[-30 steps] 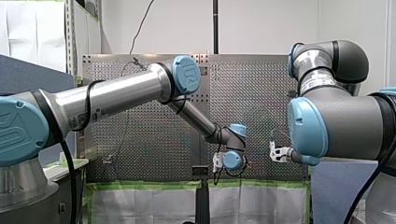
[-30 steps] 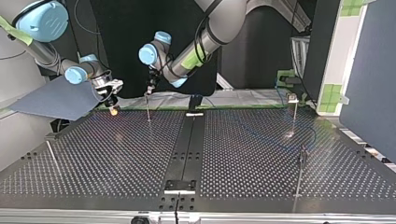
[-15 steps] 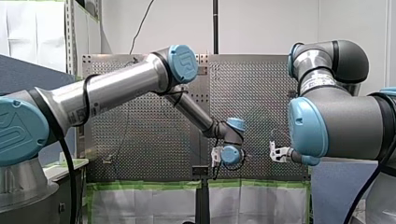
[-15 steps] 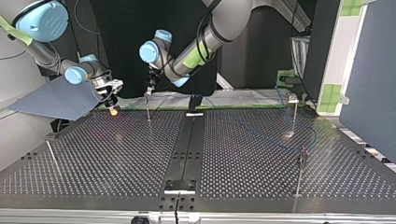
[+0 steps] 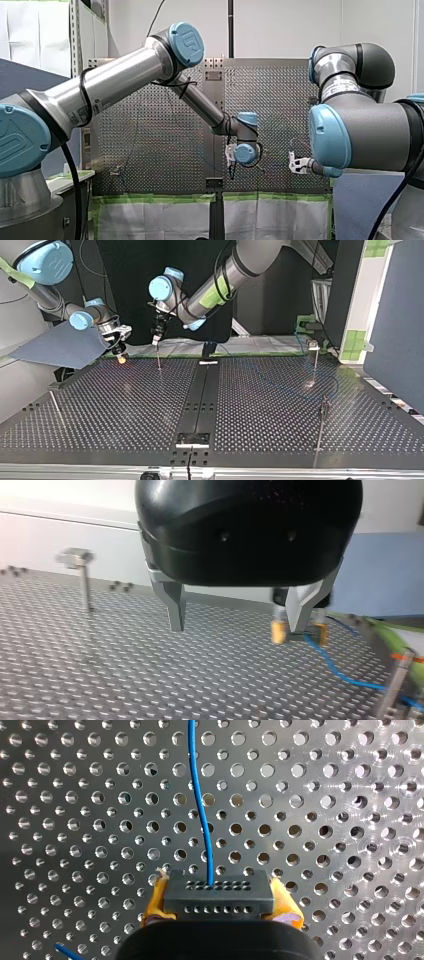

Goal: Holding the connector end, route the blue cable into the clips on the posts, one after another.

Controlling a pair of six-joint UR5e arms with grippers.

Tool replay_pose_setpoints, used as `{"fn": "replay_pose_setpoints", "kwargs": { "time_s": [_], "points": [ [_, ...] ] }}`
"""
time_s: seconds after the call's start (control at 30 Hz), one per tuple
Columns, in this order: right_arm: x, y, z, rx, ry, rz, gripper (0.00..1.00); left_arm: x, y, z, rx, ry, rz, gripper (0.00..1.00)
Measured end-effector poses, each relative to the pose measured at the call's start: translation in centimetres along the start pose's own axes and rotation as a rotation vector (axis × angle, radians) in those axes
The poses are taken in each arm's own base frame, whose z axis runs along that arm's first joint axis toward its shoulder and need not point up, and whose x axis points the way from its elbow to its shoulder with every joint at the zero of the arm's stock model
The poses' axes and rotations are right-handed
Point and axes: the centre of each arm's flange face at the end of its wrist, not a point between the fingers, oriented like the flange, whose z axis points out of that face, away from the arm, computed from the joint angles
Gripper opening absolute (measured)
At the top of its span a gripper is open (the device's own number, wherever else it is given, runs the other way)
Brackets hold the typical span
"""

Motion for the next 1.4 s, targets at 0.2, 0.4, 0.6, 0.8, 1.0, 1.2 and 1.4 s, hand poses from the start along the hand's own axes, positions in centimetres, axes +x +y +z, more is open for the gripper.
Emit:
{"fn": "replay_pose_setpoints", "kwargs": {
  "time_s": [0.2, 0.4, 0.6, 0.8, 1.0, 1.2, 1.4],
  "points": [
    [0.0, 0.0, 0.0, 0.006, 0.003, -0.001, 0.0, -3.0, 0.0, -1.1, 0.01, -0.061, -0.064, 1.0],
    [0.0, 0.1, 0.0, 0.008, 0.003, -0.001, 0.0, -5.1, 0.4, -2.6, 0.014, -0.072, -0.122, 1.0],
    [0.1, 0.1, 0.0, 0.009, 0.004, 0.002, 0.0, -6.9, 1.8, -4.4, -0.02, -0.055, -0.171, 1.0],
    [0.1, 0.0, 0.0, 0.014, 0.001, 0.006, 0.0, -8.4, 3.3, -6.6, -0.079, -0.021, -0.16, 1.0],
    [0.0, -0.2, 0.0, 0.016, 0.0, 0.006, 0.0, -9.7, 4.8, -8.8, -0.118, 0.022, -0.134, 1.0],
    [0.0, -0.3, 0.1, 0.019, -0.001, 0.007, 0.0, -10.8, 6.1, -10.9, -0.14, 0.06, -0.103, 1.0],
    [0.0, -0.6, 0.2, 0.022, -0.001, 0.006, 0.0, -12.1, 7.2, -12.7, -0.148, 0.067, -0.112, 1.0]
  ]
}}
